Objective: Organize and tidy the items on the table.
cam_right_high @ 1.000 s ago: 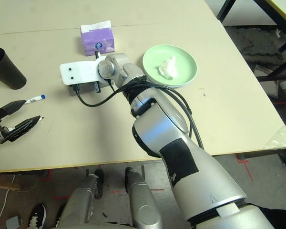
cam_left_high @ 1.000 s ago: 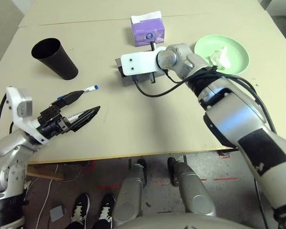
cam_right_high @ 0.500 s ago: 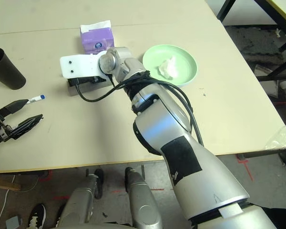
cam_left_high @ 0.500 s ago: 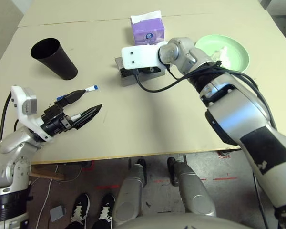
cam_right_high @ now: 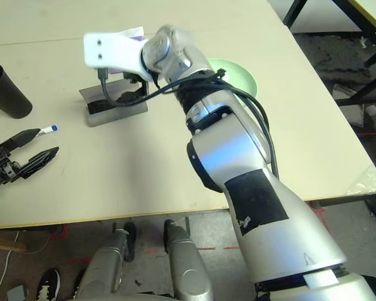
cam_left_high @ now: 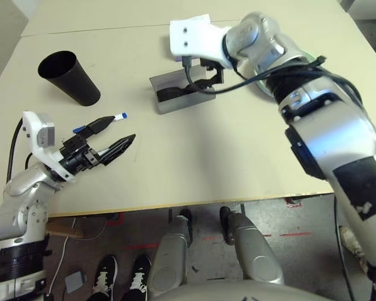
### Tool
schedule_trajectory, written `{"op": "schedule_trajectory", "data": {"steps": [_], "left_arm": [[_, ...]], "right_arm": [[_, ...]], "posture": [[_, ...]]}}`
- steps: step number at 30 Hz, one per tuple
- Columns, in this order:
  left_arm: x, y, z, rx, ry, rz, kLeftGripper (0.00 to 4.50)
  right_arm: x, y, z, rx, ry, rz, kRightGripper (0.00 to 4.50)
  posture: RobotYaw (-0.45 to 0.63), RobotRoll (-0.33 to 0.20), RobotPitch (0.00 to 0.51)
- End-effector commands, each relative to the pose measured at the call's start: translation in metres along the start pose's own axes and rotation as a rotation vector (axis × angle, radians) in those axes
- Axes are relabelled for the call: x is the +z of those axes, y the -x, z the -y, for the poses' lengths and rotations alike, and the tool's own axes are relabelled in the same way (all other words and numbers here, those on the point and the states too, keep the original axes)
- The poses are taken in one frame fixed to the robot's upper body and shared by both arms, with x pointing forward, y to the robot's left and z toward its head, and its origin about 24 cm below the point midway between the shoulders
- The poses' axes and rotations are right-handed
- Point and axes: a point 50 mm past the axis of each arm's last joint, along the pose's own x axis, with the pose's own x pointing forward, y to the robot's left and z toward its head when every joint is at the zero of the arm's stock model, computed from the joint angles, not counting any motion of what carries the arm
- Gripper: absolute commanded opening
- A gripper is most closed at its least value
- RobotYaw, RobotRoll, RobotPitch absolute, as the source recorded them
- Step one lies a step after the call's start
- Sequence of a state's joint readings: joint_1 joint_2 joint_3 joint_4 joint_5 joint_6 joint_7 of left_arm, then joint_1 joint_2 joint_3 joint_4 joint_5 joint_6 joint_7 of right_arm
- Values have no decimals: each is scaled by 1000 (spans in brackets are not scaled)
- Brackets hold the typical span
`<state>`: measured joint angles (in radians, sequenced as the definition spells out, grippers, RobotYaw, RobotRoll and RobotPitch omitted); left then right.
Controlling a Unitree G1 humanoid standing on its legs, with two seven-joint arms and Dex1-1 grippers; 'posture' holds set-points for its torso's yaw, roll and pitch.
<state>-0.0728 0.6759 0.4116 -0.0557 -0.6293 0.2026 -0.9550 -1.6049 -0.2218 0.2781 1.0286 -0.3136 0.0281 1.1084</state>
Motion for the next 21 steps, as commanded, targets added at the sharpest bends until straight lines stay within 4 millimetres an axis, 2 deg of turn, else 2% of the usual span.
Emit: {"op": "schedule_trajectory", "data": {"steps": [1, 5, 13, 15, 17, 21], "left_arm": [[-8, 3, 1, 36, 9, -27, 4500], [-6, 1, -2, 75, 12, -25, 4500], [5, -8, -12, 116, -23, -27, 4500], [6, -9, -15, 123, -32, -35, 4500], [7, -10, -19, 127, -40, -45, 4500], [7, -11, -22, 107, -50, -63, 4500]], "right_arm": [[-12, 19, -5, -34, -166, 88, 4476], [-36, 52, -27, -174, -380, 213, 4476], [-91, 91, -106, -373, -604, 339, 4476], [-104, 99, -131, -381, -584, 330, 4476], [-113, 107, -156, -315, -587, 341, 4476], [-125, 115, -187, -254, -604, 385, 4476]], "posture": [[-140, 0, 289], [-140, 0, 290], [-173, 0, 284], [-180, 0, 282], [-184, 0, 282], [-187, 0, 278]]}}
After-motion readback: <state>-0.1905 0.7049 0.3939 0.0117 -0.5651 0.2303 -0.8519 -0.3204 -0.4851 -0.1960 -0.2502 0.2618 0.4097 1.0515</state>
